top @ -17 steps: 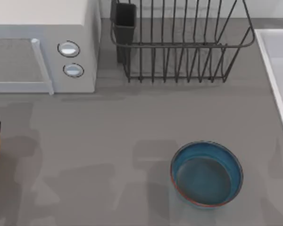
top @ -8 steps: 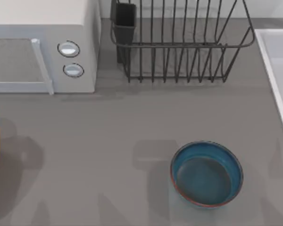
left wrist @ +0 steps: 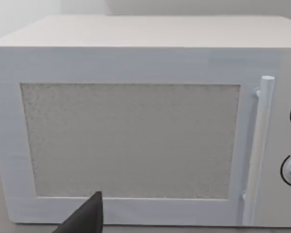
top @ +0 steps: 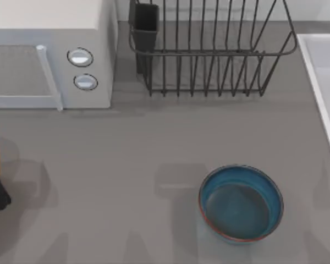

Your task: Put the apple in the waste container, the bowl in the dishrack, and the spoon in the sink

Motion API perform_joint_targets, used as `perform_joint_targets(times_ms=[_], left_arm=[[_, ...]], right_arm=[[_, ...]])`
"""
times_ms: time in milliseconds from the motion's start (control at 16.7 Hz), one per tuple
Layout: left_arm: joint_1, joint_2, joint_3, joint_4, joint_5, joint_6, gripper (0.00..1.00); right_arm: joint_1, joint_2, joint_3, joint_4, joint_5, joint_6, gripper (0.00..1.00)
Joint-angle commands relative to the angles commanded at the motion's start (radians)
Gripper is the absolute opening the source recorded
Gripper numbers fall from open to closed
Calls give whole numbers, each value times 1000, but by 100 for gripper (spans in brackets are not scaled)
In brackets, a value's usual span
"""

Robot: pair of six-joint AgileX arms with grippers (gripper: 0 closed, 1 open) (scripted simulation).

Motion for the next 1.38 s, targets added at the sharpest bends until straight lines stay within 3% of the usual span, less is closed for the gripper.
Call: perform_joint_targets(times_ms=[300, 540, 1380], left_arm=[[0, 0, 0, 0, 0, 0, 100], [0, 0, 0, 0, 0, 0, 100], [0, 0, 0, 0, 0, 0, 100]], right_arm=[[4, 11, 10, -10, 0, 4, 100], [59, 159, 142, -135, 2, 60, 100], [425, 1347, 1030, -972, -4, 434, 100]])
